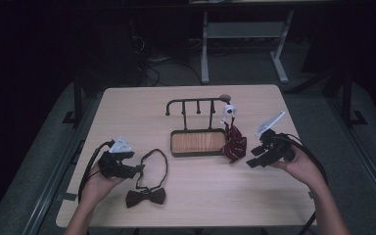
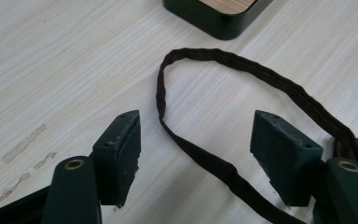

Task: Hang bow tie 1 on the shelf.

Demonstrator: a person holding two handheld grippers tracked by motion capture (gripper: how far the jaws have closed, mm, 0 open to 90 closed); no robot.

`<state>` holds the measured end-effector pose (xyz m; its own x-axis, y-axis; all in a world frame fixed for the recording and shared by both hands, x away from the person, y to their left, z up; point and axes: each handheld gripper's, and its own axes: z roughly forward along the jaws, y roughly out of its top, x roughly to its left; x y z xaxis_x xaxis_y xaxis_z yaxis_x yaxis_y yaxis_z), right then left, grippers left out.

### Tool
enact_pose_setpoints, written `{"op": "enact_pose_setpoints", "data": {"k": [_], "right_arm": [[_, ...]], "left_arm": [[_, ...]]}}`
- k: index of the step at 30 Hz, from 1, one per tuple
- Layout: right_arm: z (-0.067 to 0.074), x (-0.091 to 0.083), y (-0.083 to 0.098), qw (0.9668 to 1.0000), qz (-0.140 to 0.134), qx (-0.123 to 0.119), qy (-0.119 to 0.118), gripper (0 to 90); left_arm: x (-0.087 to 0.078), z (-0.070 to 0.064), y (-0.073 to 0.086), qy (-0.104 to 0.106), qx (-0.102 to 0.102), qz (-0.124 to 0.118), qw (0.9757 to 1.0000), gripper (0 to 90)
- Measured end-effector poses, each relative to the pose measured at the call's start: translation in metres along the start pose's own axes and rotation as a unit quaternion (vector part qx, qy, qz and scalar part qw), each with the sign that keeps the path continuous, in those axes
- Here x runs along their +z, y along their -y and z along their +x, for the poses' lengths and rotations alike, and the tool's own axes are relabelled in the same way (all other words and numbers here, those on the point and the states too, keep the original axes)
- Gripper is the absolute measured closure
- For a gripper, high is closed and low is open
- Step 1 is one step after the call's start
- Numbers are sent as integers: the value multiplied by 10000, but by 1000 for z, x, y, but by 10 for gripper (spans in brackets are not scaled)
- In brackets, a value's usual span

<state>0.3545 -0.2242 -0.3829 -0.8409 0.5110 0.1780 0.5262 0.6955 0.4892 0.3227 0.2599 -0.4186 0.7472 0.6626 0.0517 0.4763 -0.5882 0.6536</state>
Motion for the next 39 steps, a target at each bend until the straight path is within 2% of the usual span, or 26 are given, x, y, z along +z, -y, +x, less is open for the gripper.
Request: {"op": "enact_pose_setpoints", "data": {"k": [3, 5, 12, 14, 19, 20, 21, 22, 24, 25, 26, 29, 31, 33, 36, 39], "right_arm": [[0, 4, 7, 10000, -21, 55, -22, 421], [1, 7, 11, 10000, -24, 69, -67, 420], [3, 14, 17, 10000, 22, 65, -23, 404], [3, 16, 18, 9999, 61, 86, 23, 389], [6, 20, 22, 10000, 2, 73, 29, 379], [7, 21, 23, 10000, 2, 76, 15, 378], [7, 22, 24, 10000, 20, 79, 20, 377], [8, 24, 25, 9999, 82, 89, 41, 370], [7, 24, 26, 9999, 58, 104, 59, 368], [7, 24, 27, 9999, 39, 114, 49, 368], [7, 24, 28, 9999, 41, 112, 63, 368], [9, 24, 32, 9999, 28, 144, 73, 369], [9, 23, 33, 9998, -25, 158, 105, 369], [9, 22, 34, 9997, -95, 181, 118, 369], [12, 20, 36, 9997, -145, 168, 109, 368], [14, 17, 37, 9995, -229, 147, 165, 371]], "left_arm": [[3, 3, -2, 20, -31, 66, 10000, 348], [4, 5, -4, 44, -89, 25, 9999, 348], [10, 10, -15, 3, -63, 160, 9999, 352], [12, 12, -17, -1, -86, 80, 9999, 363], [18, 14, -18, -20, -60, 279, 9996, 365], [19, 13, -18, -12, -106, 278, 9996, 371], [21, 15, -18, 0, -68, 318, 9995, 374], [22, 15, -18, 6, -116, 347, 9993, 378], [25, 18, -19, 53, -106, 414, 9991, 399], [26, 19, -19, 80, -188, 420, 9989, 407], [27, 21, -20, 94, -138, 451, 9988, 415], [30, 20, -20, 71, -153, 524, 9985, 448], [33, 19, -20, 18, -117, 555, 9984, 474], [36, 17, -20, -17, 15, 620, 9981, 506], [38, 16, -21, -23, 85, 699, 9975, 571], [40, 15, -21, -121, 153, 742, 9971, 636]]}}
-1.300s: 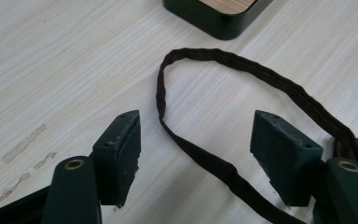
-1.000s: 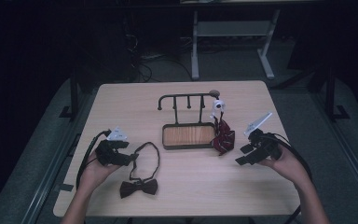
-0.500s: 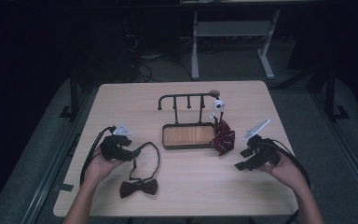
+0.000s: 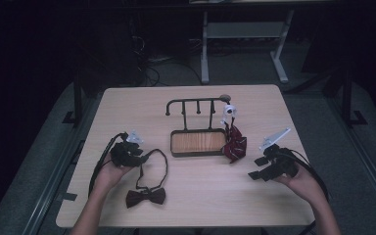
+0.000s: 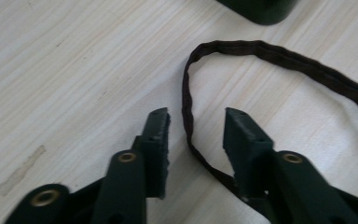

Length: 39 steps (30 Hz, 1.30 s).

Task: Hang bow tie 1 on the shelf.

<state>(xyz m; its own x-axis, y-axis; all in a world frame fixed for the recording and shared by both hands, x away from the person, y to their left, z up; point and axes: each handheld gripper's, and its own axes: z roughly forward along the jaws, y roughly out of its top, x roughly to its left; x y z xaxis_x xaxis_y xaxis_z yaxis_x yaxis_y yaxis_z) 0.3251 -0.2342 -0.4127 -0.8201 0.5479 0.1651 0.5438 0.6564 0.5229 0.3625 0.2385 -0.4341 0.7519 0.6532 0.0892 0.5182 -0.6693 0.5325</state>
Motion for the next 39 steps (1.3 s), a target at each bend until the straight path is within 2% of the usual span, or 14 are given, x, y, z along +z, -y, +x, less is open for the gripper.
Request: {"op": "enact_pose_setpoints", "data": {"k": [4, 7, 8, 11, 13, 15, 24, 26, 30, 33, 39], "right_arm": [[1, -6, 1, 9999, -140, 11, 47, 372], [1, -8, 1, 9998, -182, 10, 64, 374], [1, -8, 1, 9998, -183, 6, 66, 374], [2, -9, 1, 9998, -185, 5, 73, 375], [2, -8, 1, 9998, -174, -14, 73, 375], [3, -8, 1, 9998, -181, -20, 76, 375], [4, -8, 1, 9998, -196, -17, 63, 376], [4, -8, 0, 9998, -190, -25, 57, 376], [4, -8, 1, 9998, -193, -37, 55, 376], [4, -7, 1, 9998, -185, -37, 47, 376], [3, -7, 2, 9998, -180, -41, 34, 377]], "left_arm": [[3, 1, 0, -98, 60, 30, 9999, 694], [5, 1, 0, -63, 39, 87, 9999, 720], [6, 2, 0, -75, 74, 104, 9999, 727], [8, -1, 0, -35, 13, 139, 9999, 754], [10, 0, -1, -76, 131, 190, 9997, 762], [11, -1, -1, -66, 87, 198, 9997, 770], [14, 0, -1, -88, 176, 335, 9992, 825], [14, 0, 0, -65, 90, 337, 9994, 837], [14, 0, 0, -37, 109, 357, 9993, 893], [14, -1, 0, -49, 168, 383, 9991, 898], [12, -2, -1, -22, 151, 403, 9991, 900]]}}
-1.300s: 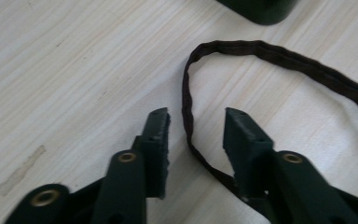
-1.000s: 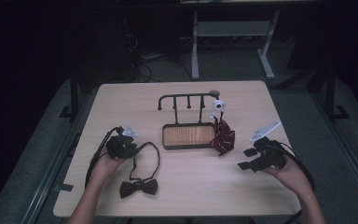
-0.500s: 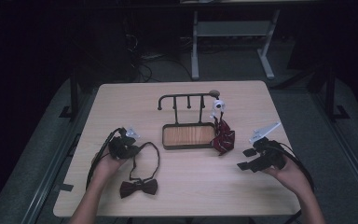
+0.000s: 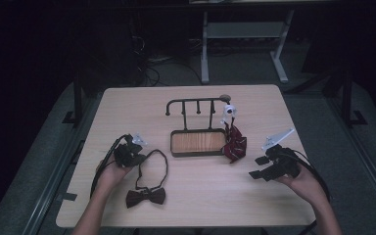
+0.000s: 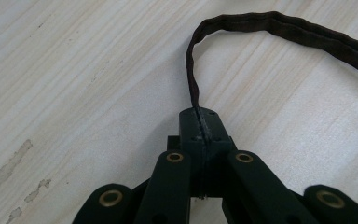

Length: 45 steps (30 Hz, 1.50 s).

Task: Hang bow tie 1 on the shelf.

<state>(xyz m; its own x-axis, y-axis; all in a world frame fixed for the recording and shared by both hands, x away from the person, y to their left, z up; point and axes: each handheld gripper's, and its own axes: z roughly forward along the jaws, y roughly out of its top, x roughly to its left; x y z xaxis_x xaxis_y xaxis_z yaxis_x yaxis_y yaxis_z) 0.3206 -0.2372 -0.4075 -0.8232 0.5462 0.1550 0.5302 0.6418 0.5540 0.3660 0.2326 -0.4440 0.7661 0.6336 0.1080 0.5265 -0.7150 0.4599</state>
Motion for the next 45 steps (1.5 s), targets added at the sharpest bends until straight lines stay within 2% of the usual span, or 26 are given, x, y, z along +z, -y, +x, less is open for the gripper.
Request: {"op": "enact_pose_setpoints", "data": {"k": [11, 22, 28, 41, 45], "right_arm": [[0, 1, 0, 10000, 12, 0, -7, 377], [-3, 0, 3, 10000, -3, 79, -59, 374], [-3, -1, 3, 9999, -19, 97, -56, 368], [-1, -2, 3, 9999, -28, 106, 2, 368], [-1, -3, 3, 9999, -43, 114, 30, 368]], "left_arm": [[-14, -5, -3, 105, 44, -197, 9997, 900], [-22, -11, -8, 241, 146, -254, 9993, 900], [-26, -9, -9, 308, 123, -303, 9990, 900], [-35, -9, -14, 519, 266, -340, 9977, 900], [-41, -13, -15, 457, 342, -340, 9978, 900]]}}
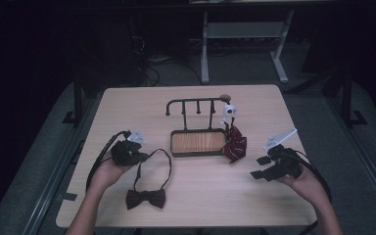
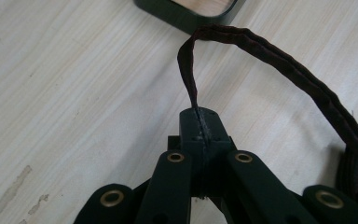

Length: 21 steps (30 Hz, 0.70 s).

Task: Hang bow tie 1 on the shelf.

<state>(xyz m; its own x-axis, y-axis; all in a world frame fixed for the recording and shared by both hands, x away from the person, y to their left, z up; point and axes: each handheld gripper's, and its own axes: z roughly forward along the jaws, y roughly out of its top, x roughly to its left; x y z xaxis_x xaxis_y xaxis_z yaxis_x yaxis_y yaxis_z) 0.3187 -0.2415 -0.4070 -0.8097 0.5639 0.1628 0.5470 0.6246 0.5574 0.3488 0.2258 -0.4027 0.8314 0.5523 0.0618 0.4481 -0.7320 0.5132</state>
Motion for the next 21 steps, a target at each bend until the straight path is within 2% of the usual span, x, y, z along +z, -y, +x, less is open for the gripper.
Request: {"op": "enact_pose_setpoints", "data": {"k": [4, 11, 21], "right_arm": [[1, -4, -1, 10000, -47, -24, 15, 368], [1, -6, 0, 10000, -42, -21, 64, 368], [2, -8, 0, 9999, -63, -58, 84, 368]], "left_arm": [[-6, -4, -4, 1, 79, 45, 10000, 900], [-22, -8, -15, 14, 275, -31, 9996, 900], [-38, -12, -26, 74, 395, -58, 9992, 900]]}}
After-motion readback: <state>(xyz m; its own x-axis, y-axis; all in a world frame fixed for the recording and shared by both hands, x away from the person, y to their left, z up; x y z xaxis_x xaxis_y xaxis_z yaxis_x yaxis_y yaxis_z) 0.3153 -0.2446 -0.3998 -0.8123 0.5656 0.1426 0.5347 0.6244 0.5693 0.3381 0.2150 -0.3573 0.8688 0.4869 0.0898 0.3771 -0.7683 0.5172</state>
